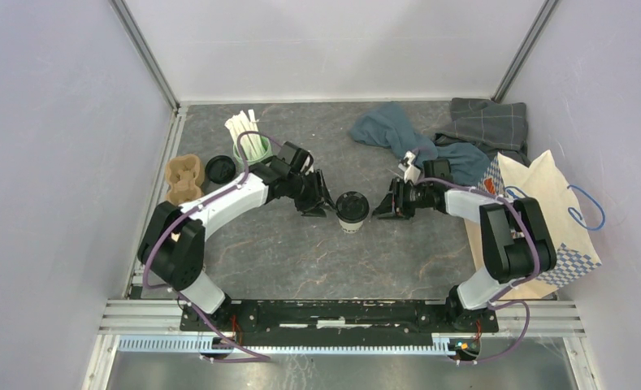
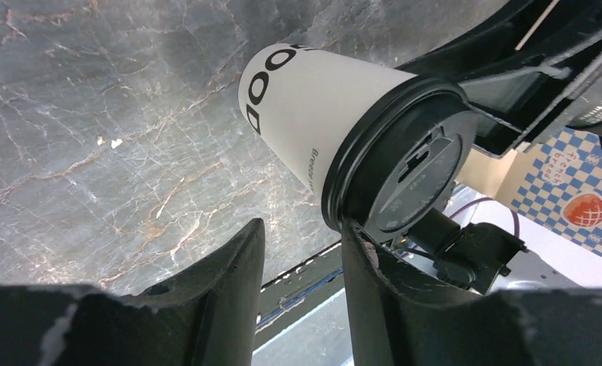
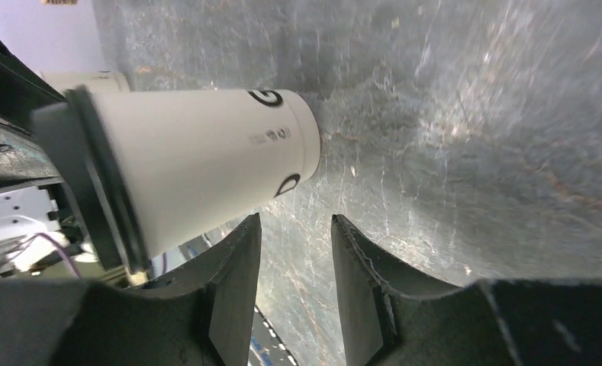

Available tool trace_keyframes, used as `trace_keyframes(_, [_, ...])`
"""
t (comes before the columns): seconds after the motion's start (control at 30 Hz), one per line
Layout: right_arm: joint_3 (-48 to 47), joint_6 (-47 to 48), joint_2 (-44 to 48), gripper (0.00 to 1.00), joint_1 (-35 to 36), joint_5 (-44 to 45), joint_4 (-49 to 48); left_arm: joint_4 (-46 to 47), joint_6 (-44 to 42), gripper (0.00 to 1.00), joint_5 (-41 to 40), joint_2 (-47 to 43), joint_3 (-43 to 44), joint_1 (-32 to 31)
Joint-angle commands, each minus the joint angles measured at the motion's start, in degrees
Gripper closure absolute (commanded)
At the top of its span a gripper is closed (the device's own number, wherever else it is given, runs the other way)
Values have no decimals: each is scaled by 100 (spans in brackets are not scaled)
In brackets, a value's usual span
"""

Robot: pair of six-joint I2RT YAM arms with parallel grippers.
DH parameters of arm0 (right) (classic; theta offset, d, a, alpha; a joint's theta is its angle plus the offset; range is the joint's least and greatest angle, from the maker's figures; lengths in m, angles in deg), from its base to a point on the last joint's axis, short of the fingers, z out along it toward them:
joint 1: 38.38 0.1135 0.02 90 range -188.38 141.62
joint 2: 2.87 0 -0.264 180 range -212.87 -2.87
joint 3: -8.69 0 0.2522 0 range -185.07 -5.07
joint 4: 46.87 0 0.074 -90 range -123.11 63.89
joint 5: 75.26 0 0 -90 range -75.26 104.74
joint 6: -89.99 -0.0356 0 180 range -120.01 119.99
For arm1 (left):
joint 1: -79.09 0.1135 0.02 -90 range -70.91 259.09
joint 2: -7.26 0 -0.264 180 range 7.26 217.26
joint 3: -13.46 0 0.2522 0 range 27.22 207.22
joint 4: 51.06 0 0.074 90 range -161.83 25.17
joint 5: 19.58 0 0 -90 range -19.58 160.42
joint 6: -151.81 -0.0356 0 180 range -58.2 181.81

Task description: Pack the takeout coffee

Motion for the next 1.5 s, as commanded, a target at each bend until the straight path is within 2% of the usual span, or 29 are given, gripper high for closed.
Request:
trace_keyframes(0.0, [-730, 1039, 499, 53, 27, 744, 1237, -532, -420, 49, -385, -28, 643, -2])
trace_keyframes(0.1, [-1023, 1527, 659, 47, 133, 1201, 1877, -731, -451, 42, -361, -203, 848, -7])
trace_keyframes(0.2, [-1432, 2087, 840, 36, 418, 1859, 2556, -872, -521, 36, -346, -473, 854, -4])
trace_keyframes(0.33, [-2202, 2835, 1097, 15, 1148, 2959, 3340, -1199, -695, 28, -606, -835, 863, -1])
trace_keyframes(0.43, [-2657, 3069, 1178, 2, 1721, 3231, 3505, -1337, -748, 24, -781, -1108, 869, 9])
trace_keyframes(0.57, [-2990, 3235, 1125, 2, 2177, 3198, 3304, -1357, -762, 21, -880, -1402, 765, 9])
trace_keyframes(0.7, [-3311, 3252, 956, 2, 2300, 3260, 3374, -1347, -749, 19, -891, -1524, 619, 9])
trace_keyframes(0.9, [-3901, 3303, 295, 2, 2759, 3351, 3654, -1269, -680, 18, -907, -1696, 529, 8])
trace_keyframes(1.47, [-3771, 3214, 72, 2, 3399, 4399, 3630, -1329, -780, 16, -826, -1709, 462, 9])
